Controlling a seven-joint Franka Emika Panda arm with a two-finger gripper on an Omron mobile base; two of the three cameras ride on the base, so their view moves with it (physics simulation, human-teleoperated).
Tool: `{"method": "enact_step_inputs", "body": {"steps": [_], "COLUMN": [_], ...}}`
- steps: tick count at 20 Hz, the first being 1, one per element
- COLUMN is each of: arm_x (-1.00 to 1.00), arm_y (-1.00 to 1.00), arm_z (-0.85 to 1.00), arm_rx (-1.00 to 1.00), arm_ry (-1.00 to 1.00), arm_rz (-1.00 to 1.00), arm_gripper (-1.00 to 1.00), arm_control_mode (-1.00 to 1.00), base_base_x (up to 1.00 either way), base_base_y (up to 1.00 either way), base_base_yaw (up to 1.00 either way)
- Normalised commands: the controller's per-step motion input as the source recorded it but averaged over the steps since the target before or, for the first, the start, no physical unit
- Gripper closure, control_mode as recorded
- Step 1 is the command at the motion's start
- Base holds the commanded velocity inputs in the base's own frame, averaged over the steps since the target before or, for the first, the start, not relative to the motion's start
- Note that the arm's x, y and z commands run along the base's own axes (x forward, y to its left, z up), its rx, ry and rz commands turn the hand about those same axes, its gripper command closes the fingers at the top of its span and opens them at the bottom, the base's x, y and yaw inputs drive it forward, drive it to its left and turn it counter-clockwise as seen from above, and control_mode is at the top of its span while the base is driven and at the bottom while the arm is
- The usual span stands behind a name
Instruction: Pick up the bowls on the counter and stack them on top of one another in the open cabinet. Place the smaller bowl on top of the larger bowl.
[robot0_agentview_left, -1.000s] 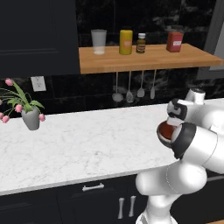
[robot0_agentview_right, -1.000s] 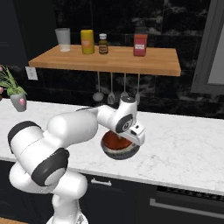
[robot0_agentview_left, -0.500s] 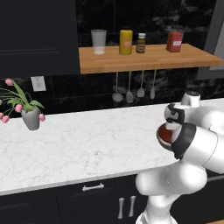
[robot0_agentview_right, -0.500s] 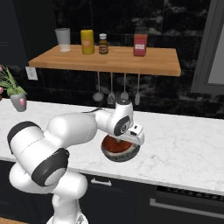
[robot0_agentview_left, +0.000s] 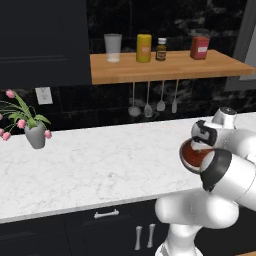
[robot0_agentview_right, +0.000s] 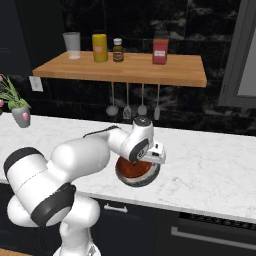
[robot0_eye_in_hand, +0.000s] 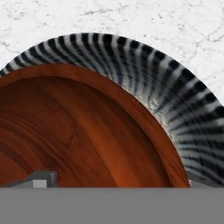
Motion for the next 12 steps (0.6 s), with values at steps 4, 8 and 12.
{"method": "enact_step_inputs", "body": {"steps": [4,8,12], "arm_x": [0.0,0.01,0.0], "arm_y": [0.02,0.22,0.02], "arm_z": [0.37,0.19,0.24], "arm_rx": [-0.09,-0.47,-0.16], "arm_ry": [0.07,0.36,0.34], "arm_rz": [0.07,0.02,0.03], "arm_gripper": [-1.0,-1.0,-1.0], "arm_control_mode": [-1.0,-1.0,-1.0], "base_base_x": [0.0,0.0,0.0], "base_base_y": [0.0,0.0,0.0], "base_base_yaw": [0.0,0.0,0.0]}}
